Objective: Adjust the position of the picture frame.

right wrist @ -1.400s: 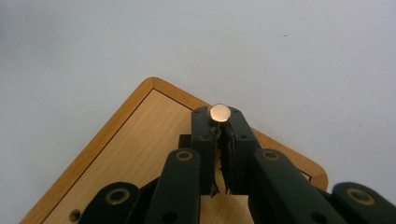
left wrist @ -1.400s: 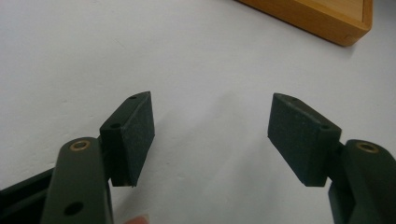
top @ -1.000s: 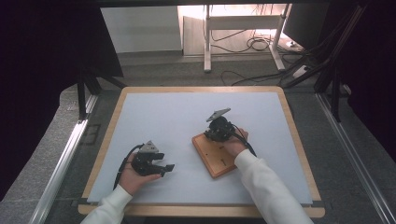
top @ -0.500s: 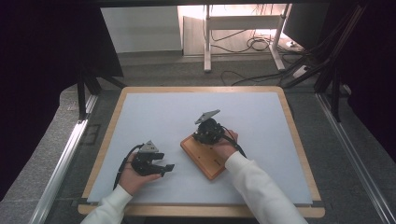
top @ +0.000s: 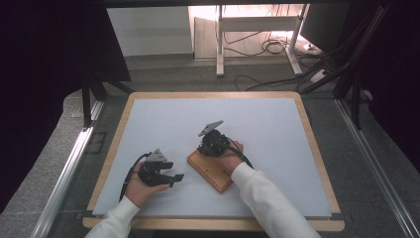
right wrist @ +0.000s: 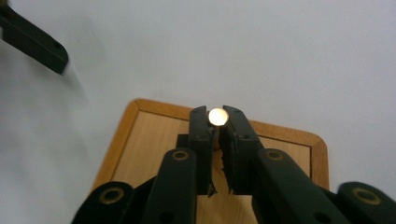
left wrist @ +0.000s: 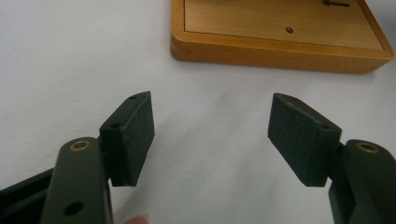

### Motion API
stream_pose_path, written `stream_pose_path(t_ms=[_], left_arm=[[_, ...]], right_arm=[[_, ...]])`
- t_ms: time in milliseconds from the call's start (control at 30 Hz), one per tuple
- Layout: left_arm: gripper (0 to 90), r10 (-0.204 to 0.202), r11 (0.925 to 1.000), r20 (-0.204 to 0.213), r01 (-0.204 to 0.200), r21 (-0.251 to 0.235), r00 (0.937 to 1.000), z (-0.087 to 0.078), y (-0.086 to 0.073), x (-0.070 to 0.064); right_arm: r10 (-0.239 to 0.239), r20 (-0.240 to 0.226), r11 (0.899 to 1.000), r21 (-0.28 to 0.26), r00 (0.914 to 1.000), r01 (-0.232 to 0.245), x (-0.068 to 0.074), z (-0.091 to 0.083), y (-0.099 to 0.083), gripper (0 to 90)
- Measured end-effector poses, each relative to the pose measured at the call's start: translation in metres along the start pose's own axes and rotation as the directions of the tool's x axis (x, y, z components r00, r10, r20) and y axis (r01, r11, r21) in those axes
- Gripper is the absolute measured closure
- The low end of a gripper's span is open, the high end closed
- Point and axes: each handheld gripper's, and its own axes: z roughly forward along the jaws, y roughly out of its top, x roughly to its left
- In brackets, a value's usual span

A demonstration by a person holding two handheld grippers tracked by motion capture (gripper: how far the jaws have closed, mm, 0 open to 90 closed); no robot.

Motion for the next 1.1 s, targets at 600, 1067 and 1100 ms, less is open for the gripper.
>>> stream_pose_path(t_ms=[600, 1067, 1100], left_arm=[[30.5, -0.007, 1.0000, -0.017, 0.007, 0.001, 0.9998, 0.000, 0.000, 0.002], [30.3, -0.009, 0.9999, -0.025, 0.010, 0.005, 0.9996, 0.001, -0.001, 0.003], [30.3, -0.009, 0.9999, -0.025, 0.010, 0.005, 0.9996, 0.001, -0.001, 0.003]], right_arm=[[0.165, 0.162, 0.985, -0.072, 0.9729, -0.155, -0.036, -0.095, -0.087, 60.5], [0.100, 0.105, 0.994, 0.030, 0.9895, -0.103, -0.037, -0.085, -0.111, 90.0], [0.100, 0.105, 0.994, 0.030, 0.9895, -0.103, -0.037, -0.085, -0.111, 90.0]])
